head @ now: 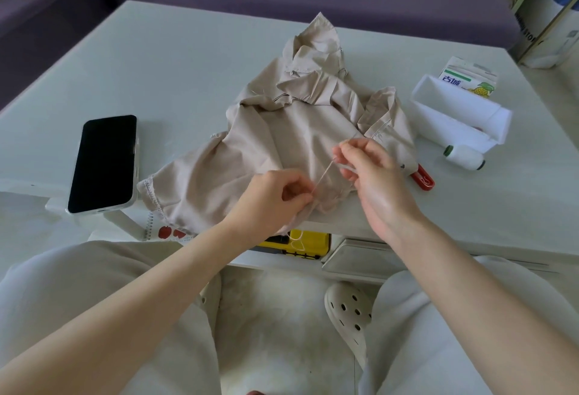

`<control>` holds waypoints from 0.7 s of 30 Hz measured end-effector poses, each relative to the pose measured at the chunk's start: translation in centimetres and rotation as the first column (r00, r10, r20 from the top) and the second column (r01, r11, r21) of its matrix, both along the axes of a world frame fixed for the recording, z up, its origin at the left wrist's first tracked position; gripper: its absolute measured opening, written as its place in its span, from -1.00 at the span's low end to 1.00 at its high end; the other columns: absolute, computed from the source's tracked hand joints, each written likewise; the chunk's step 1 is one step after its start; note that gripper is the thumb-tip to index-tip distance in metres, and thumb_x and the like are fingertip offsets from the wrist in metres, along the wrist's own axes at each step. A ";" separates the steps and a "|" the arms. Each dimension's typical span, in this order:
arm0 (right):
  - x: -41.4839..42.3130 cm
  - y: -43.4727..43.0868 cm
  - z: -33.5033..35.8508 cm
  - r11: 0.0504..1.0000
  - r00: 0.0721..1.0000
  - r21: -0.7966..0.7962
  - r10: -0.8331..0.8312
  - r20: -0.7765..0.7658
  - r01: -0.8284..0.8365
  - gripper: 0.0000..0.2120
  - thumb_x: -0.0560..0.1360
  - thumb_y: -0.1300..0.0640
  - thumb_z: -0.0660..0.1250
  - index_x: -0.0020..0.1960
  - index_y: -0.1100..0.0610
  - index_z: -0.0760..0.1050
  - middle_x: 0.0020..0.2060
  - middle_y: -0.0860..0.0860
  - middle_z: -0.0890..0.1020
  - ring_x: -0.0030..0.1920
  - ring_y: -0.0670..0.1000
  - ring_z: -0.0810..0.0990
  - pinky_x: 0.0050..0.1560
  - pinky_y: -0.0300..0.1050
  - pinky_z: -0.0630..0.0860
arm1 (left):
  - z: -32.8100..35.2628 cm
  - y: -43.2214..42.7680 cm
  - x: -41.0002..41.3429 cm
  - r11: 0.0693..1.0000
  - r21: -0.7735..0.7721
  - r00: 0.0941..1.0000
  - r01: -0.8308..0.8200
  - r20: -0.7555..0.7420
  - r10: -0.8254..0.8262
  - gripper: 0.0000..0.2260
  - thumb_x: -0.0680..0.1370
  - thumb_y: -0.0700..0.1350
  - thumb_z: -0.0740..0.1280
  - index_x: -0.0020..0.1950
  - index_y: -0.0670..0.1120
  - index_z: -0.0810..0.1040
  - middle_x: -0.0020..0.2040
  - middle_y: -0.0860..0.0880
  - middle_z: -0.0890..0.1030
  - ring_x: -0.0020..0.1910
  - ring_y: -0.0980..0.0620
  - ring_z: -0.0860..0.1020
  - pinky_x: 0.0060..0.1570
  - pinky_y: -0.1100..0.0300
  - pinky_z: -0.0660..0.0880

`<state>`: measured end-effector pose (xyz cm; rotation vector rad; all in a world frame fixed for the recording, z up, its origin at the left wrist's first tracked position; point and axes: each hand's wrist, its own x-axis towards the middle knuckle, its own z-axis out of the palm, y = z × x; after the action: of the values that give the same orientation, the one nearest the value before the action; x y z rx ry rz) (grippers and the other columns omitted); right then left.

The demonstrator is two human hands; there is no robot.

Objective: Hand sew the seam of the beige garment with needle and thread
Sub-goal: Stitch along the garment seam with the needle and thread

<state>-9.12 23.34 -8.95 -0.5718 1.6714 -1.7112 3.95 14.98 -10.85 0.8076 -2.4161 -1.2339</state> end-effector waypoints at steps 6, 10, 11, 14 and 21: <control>-0.9 0.0 1.2 0.968 0.892 -0.223 -0.002 0.452 0.115 -0.80 0.63 0.27 0.10 -0.15 0.15 0.38 -0.39 0.00 0.56 -0.35 -0.08 0.59 -0.13 -0.19 0.57 | -0.5 0.3 0.0 0.985 0.003 0.976 0.174 0.133 -0.173 -0.82 0.48 -0.25 0.31 -0.23 0.00 0.60 -0.27 0.13 0.47 -0.37 0.25 0.42 -0.33 0.44 0.34; -1.5 0.1 1.1 0.985 0.924 -0.137 -0.043 0.380 0.102 -0.75 0.63 0.26 0.05 -0.21 0.09 0.29 -0.46 -0.07 0.35 -0.56 -0.16 0.21 -0.58 -0.36 0.22 | 0.7 0.3 0.1 0.958 0.221 0.977 0.184 0.067 -0.203 -0.89 0.50 -0.18 0.33 -0.21 -0.08 0.60 -0.22 0.08 0.48 -0.36 0.23 0.42 -0.31 0.39 0.38; -1.6 0.3 1.0 0.992 0.945 -0.103 -0.030 0.327 0.067 -0.73 0.63 0.25 0.03 -0.23 0.07 0.26 -0.49 -0.10 0.32 -0.57 -0.17 0.17 -0.61 -0.36 0.15 | 1.2 0.1 0.2 0.945 0.260 0.976 0.199 0.031 -0.214 -0.89 0.49 -0.15 0.32 -0.22 -0.07 0.58 -0.20 0.07 0.51 -0.30 0.22 0.46 -0.25 0.39 0.40; -1.3 0.8 0.9 0.999 0.986 0.015 0.036 0.160 -0.039 -0.72 0.61 0.24 0.01 -0.26 0.06 0.23 -0.52 -0.10 0.34 -0.59 -0.17 0.15 -0.63 -0.36 0.10 | 2.2 -0.8 0.4 0.884 0.415 0.977 0.214 -0.115 -0.182 -0.89 0.40 -0.13 0.23 -0.26 -0.10 0.54 -0.17 -0.03 0.63 -0.13 0.08 0.56 -0.09 0.39 0.43; 0.3 1.9 -0.3 0.891 0.922 0.382 0.336 -0.190 -0.246 -0.79 0.62 0.21 0.09 -0.18 0.11 0.37 -0.38 0.02 0.67 -0.54 -0.11 0.24 -0.56 -0.37 0.18 | 3.3 -2.6 0.7 0.724 0.658 0.930 0.208 -0.363 0.063 -0.79 0.45 -0.15 0.18 -0.37 -0.08 0.48 -0.34 -0.09 0.48 -0.28 -0.01 0.53 -0.12 0.22 0.48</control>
<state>-8.86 25.24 -9.28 -0.8455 1.8997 -1.1228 4.60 12.36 -7.52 0.5708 -1.6763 -2.1583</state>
